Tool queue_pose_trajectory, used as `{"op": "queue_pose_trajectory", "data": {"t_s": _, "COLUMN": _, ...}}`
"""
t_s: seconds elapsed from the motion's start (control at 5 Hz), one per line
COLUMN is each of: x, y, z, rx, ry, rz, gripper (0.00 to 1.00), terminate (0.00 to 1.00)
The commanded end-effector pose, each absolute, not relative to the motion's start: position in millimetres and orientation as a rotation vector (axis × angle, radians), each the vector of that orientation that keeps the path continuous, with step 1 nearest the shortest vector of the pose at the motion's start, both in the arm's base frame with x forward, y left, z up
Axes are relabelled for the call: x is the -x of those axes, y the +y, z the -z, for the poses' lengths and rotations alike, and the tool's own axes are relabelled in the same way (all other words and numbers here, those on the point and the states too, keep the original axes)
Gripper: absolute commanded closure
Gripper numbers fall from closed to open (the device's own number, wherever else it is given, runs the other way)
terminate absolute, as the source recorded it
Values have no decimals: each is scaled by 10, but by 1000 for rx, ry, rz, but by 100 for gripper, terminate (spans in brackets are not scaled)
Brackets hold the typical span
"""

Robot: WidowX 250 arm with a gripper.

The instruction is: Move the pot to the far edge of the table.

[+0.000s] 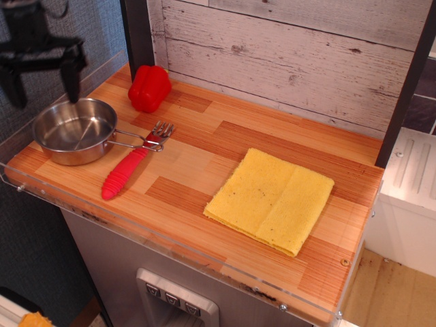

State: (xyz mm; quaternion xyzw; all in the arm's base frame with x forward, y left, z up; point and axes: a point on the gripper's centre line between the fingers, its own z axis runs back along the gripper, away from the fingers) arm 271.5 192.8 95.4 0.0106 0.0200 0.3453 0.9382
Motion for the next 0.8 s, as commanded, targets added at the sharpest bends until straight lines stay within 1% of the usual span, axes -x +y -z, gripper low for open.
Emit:
{"op": "queue_pose_trajectory", "data": {"t_s": 0.0, "x": -2948, "y": 1277, "z": -1434, "rx": -102, "ry": -81, "rz": -444, "gripper": 0, "terminate": 0}}
{"op": "queue_pose_trajectory", "data": {"t_s": 0.2, "x": -3036, "y": 1079, "z": -1350, "rx": -121, "ry": -67, "rz": -375, "gripper": 0, "terminate": 0}}
{"op": "queue_pose_trajectory", "data": {"t_s": 0.4, "x": -3045, "y": 1037, "z": -1301, "rx": -113, "ry": -62, "rz": -371, "gripper": 0, "terminate": 0}}
{"op": "queue_pose_trajectory", "data": {"t_s": 0.6, "x": -3045, "y": 1037, "z": -1301, "rx": -113, "ry": -62, "rz": -371, "gripper": 0, "terminate": 0}}
